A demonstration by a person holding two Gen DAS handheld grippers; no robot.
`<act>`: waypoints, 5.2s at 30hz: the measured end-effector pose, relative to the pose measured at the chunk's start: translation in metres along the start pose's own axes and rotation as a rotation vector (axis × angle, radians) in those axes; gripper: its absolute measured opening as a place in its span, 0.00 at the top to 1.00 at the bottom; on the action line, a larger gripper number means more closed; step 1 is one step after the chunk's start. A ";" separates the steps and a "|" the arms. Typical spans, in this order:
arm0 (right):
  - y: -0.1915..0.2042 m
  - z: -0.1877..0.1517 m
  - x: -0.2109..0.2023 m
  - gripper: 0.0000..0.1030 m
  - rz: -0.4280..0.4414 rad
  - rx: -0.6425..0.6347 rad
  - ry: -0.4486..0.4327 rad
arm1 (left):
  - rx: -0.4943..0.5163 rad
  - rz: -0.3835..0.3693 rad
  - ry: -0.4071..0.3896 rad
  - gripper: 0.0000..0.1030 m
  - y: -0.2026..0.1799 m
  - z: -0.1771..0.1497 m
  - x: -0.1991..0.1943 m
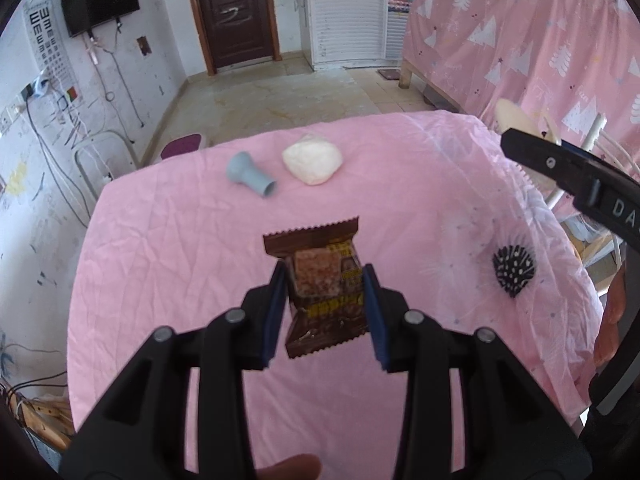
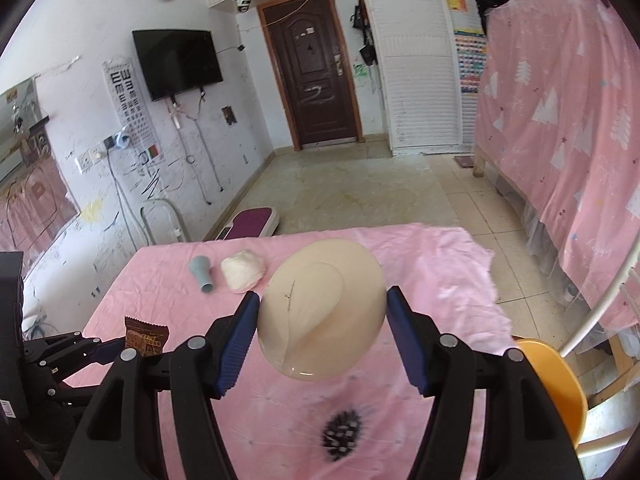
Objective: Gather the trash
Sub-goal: 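Carry the wrapper and beige pad over the orange bucket, then open the left gripper to drop the wrapper while the right opens to drop the pad, then move both grippers back over the blue-grey cup and white tissue ball, then grasp the blue-grey cup with the left gripper while the right grasps the white tissue ball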
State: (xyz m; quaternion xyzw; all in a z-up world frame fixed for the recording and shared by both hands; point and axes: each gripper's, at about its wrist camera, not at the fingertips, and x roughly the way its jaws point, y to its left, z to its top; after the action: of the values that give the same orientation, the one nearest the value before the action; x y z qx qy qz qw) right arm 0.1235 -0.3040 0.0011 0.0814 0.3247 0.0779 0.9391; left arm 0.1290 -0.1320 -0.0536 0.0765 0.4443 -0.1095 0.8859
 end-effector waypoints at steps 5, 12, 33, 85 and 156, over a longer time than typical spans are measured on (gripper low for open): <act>-0.040 -0.003 -0.020 0.47 -0.041 0.057 -0.032 | 0.049 -0.009 -0.005 0.66 -0.028 0.009 0.001; -0.095 -0.015 -0.046 0.47 -0.089 0.136 -0.065 | 0.129 -0.012 -0.003 0.66 -0.065 0.016 0.004; -0.207 -0.075 -0.073 0.47 -0.194 0.304 -0.048 | 0.325 -0.118 0.020 0.66 -0.193 0.047 0.020; -0.101 -0.008 -0.019 0.38 -0.148 0.117 0.019 | -0.020 -0.340 -0.034 0.32 -0.068 0.096 0.023; 0.111 0.034 0.179 0.66 0.156 -0.284 0.242 | -0.354 -0.013 0.129 0.71 0.132 0.088 0.114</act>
State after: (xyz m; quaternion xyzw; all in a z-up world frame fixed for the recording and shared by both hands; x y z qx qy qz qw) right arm 0.2738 -0.1634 -0.0565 -0.0370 0.4135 0.2048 0.8864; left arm 0.2977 -0.0394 -0.0879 -0.0766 0.5130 -0.0303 0.8544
